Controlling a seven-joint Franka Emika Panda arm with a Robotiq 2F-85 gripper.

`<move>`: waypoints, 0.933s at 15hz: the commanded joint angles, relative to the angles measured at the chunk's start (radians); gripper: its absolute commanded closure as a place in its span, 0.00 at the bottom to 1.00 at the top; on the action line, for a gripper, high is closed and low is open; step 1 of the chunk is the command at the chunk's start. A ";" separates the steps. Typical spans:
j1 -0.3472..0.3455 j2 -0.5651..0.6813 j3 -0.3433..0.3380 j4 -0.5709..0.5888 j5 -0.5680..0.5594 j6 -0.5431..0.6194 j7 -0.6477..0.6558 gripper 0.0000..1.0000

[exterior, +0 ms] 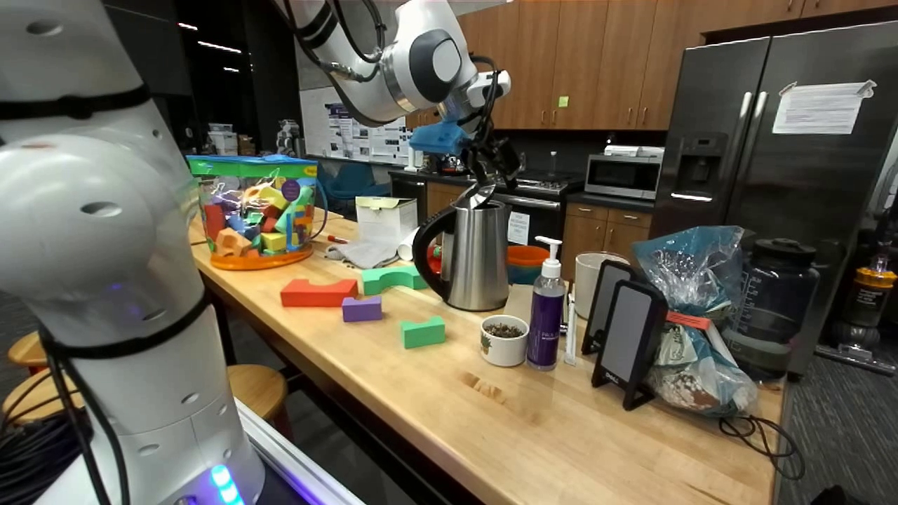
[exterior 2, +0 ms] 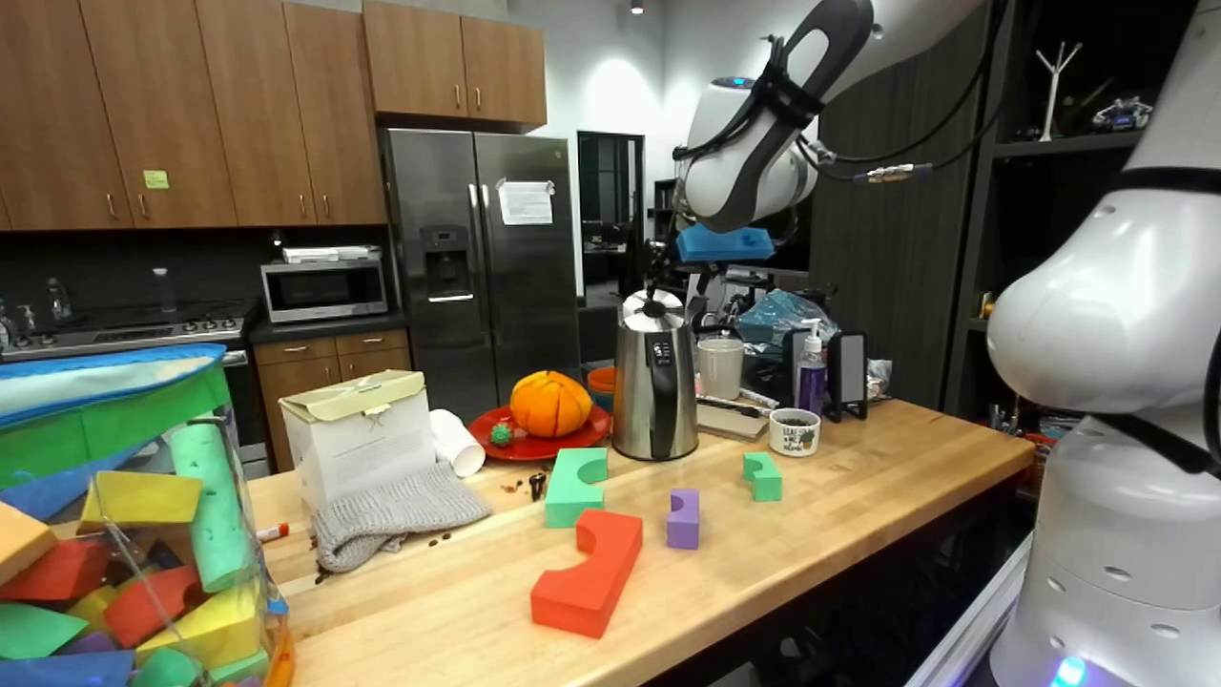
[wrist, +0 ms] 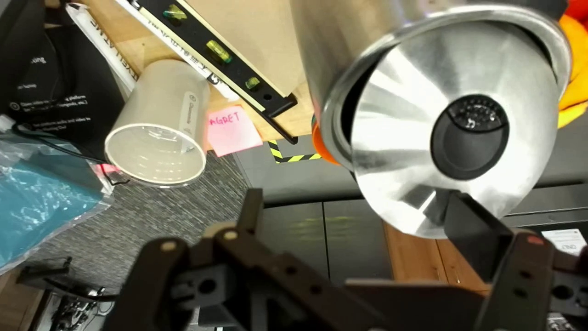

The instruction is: Open the electric kettle, then close it

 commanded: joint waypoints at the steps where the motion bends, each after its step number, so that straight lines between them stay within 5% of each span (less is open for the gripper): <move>1: -0.021 0.048 0.015 0.051 -0.056 -0.036 0.014 0.00; 14: -0.007 0.194 0.003 0.177 -0.205 -0.136 0.032 0.00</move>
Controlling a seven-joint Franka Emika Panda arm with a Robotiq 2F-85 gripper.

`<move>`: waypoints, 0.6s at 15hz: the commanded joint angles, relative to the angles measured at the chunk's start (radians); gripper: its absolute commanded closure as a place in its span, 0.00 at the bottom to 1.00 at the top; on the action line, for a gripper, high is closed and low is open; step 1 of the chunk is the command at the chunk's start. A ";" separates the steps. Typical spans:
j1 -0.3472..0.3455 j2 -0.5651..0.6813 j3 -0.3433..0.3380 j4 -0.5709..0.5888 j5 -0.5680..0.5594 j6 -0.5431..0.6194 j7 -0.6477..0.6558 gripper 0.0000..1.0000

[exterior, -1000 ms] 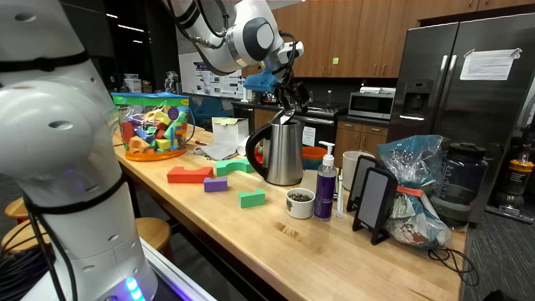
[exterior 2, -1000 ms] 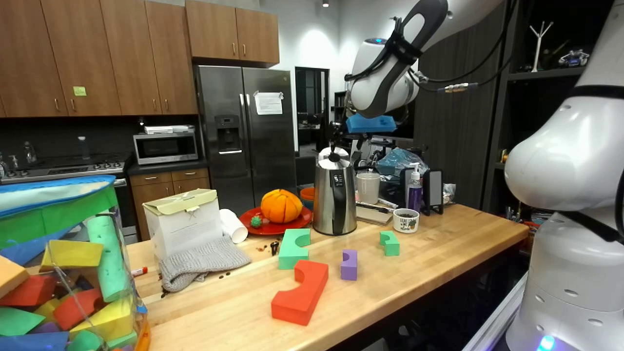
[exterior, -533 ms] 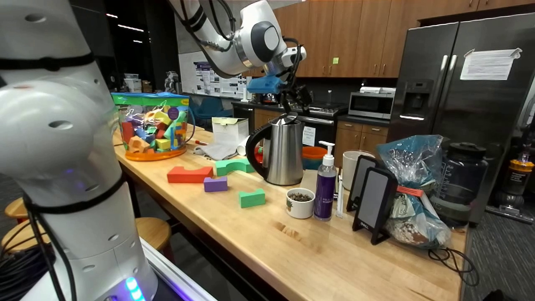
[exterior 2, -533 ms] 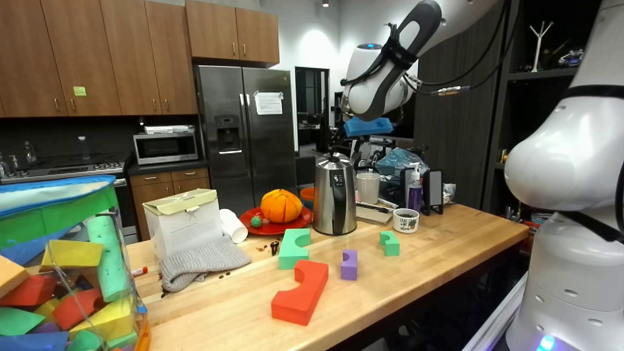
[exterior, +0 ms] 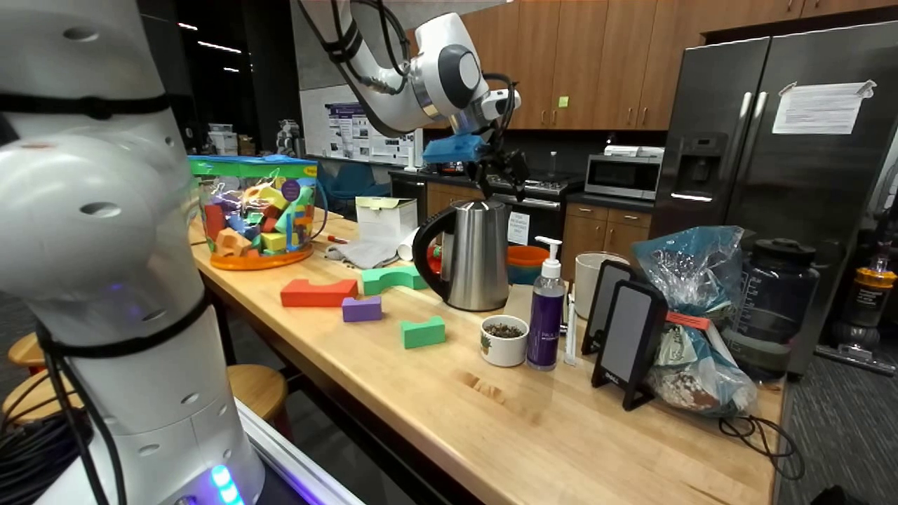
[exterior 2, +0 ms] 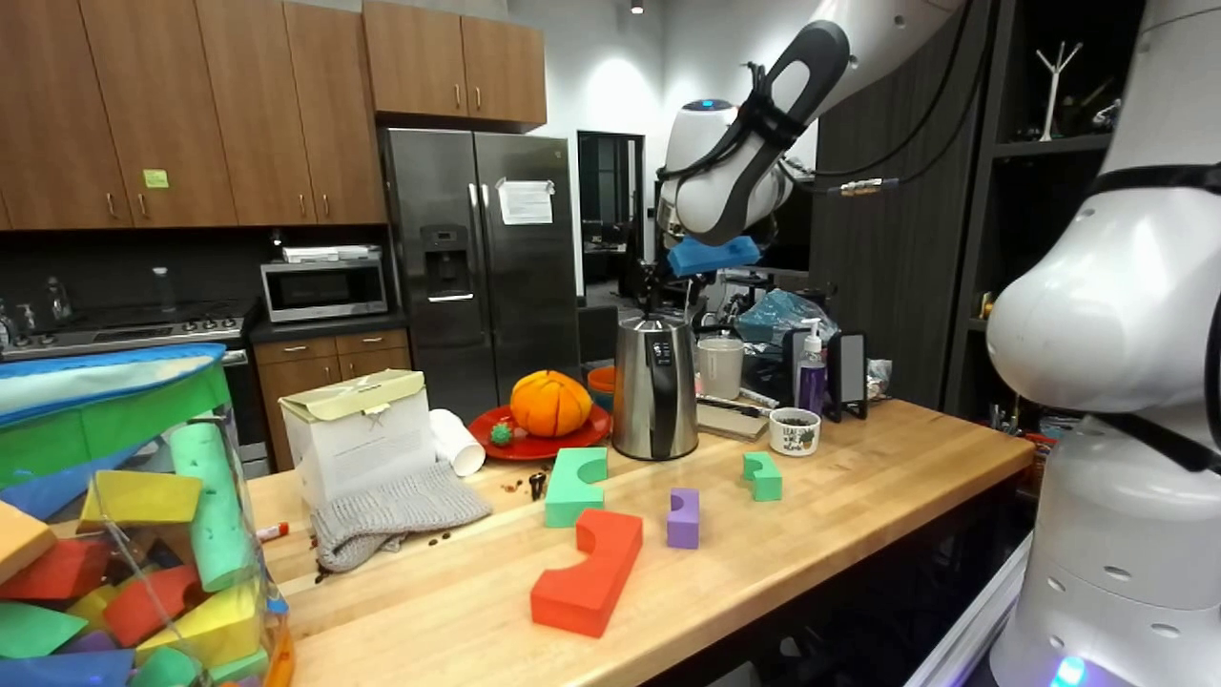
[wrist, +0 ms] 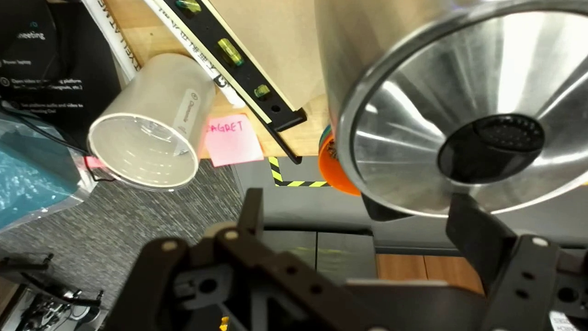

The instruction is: Open the electric kettle, then close it

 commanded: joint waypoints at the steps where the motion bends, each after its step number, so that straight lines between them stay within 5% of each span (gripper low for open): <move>1: 0.000 0.061 0.002 0.064 -0.010 -0.067 -0.004 0.00; 2: 0.000 0.071 0.002 0.074 -0.011 -0.079 -0.004 0.00; 3: 0.158 0.079 -0.155 0.084 -0.012 -0.095 -0.007 0.00; 9: 0.325 0.084 -0.319 0.118 0.032 -0.141 -0.028 0.00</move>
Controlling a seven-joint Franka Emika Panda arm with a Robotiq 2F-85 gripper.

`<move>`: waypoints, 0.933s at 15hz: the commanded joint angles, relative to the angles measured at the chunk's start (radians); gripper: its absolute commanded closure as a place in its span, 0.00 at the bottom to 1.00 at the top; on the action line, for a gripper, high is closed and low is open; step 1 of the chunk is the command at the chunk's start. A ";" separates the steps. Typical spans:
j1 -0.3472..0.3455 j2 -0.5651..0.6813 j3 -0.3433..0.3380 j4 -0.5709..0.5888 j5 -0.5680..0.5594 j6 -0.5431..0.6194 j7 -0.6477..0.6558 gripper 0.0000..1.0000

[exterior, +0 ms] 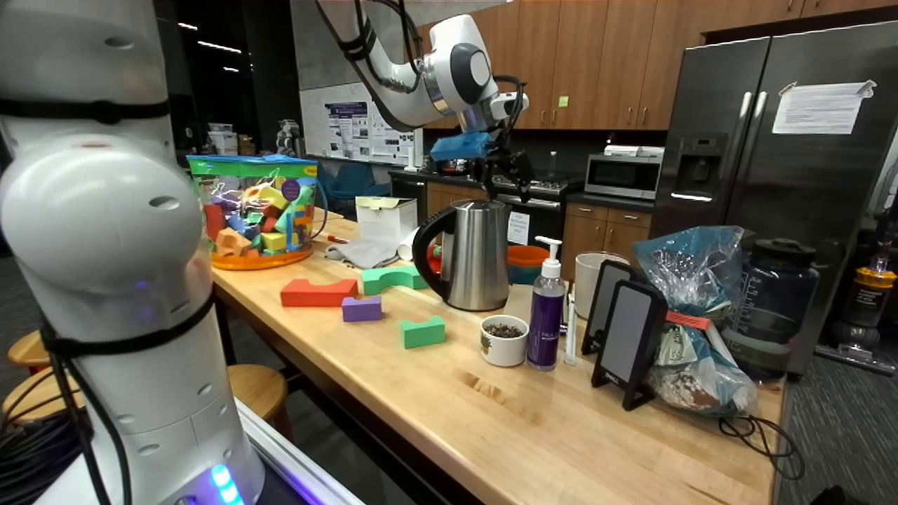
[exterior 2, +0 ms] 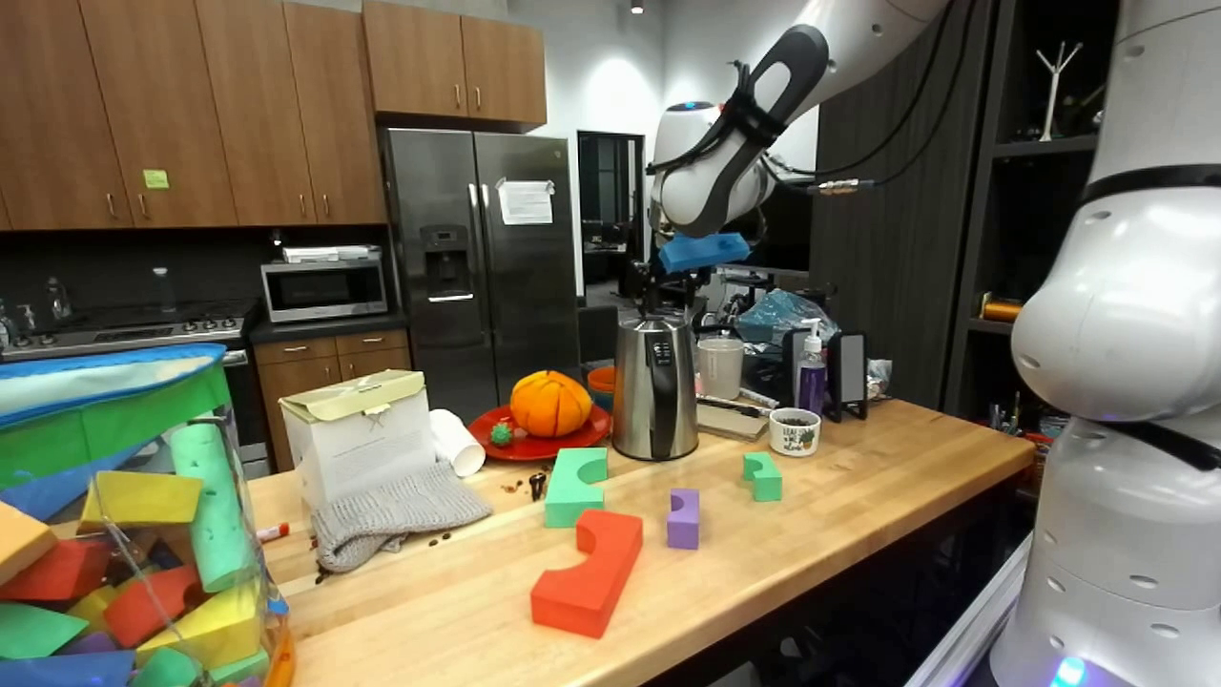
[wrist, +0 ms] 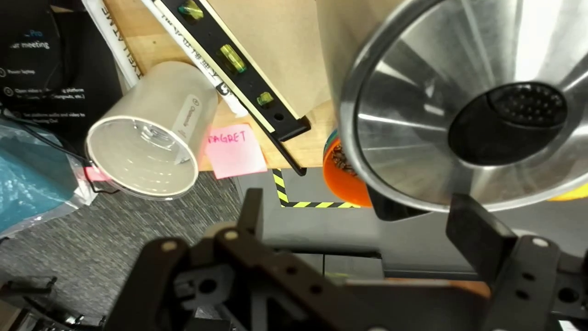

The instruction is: Open the electric kettle, then close it

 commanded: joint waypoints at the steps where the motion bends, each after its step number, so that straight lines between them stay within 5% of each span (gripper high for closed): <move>1: 0.083 0.001 -0.087 0.012 0.022 -0.029 -0.018 0.00; 10: 0.129 -0.199 -0.134 -0.076 0.057 -0.022 -0.077 0.00; 14: 0.176 -0.286 -0.164 -0.136 0.264 -0.136 -0.418 0.00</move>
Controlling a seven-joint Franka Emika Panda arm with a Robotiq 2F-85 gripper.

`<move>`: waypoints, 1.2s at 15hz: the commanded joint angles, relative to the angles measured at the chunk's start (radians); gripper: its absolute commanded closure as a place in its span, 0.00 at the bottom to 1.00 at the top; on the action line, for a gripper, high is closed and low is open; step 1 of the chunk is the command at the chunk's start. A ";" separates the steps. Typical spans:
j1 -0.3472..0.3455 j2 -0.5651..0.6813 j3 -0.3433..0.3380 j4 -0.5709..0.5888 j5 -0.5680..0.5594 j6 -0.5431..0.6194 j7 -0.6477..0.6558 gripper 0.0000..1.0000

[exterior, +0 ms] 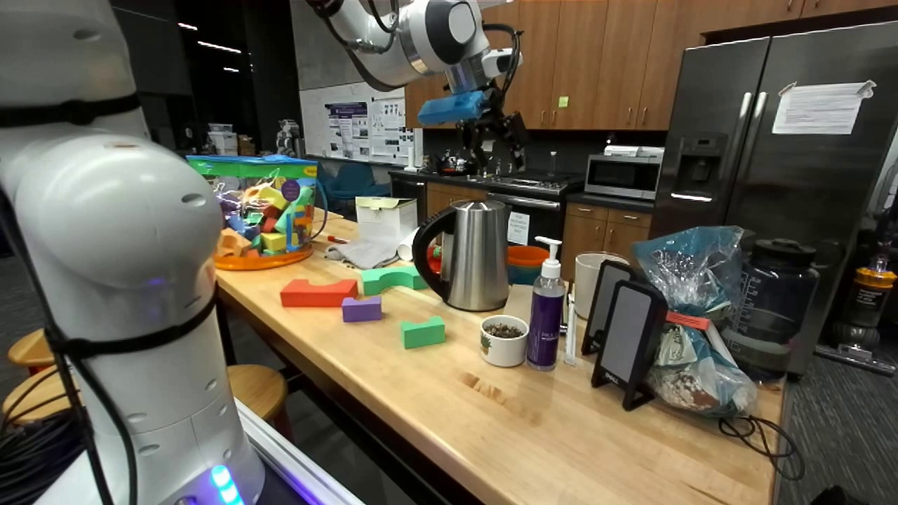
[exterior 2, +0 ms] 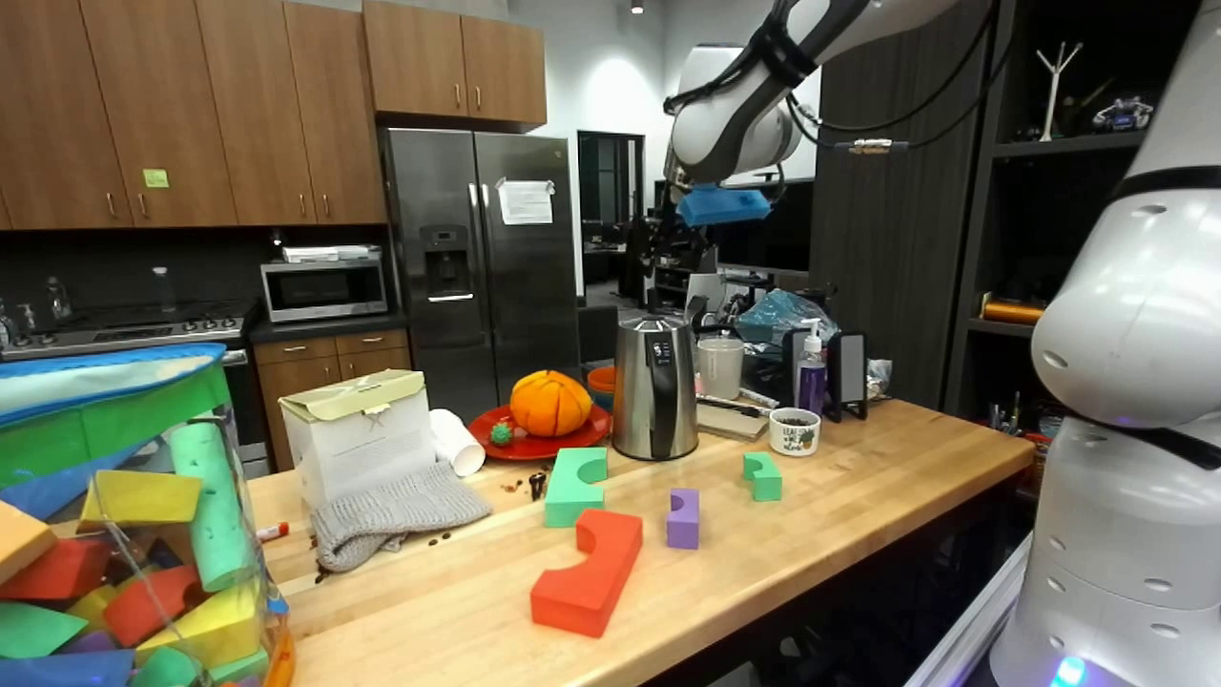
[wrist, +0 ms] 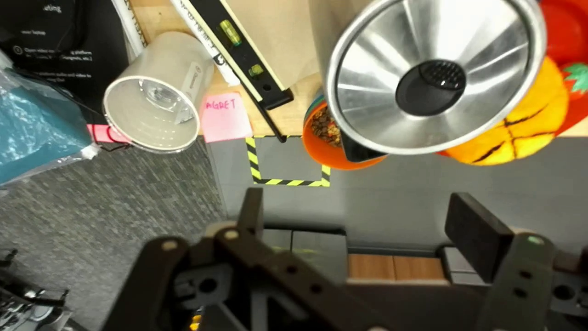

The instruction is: Open the electric kettle, then close it

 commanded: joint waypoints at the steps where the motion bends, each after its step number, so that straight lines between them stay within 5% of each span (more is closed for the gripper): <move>1: 0.050 -0.110 -0.055 -0.080 0.137 -0.117 -0.273 0.00; 8: 0.045 -0.228 -0.157 -0.239 0.133 -0.258 -0.641 0.00; 18: 0.052 -0.126 -0.229 -0.377 0.129 -0.117 -0.961 0.00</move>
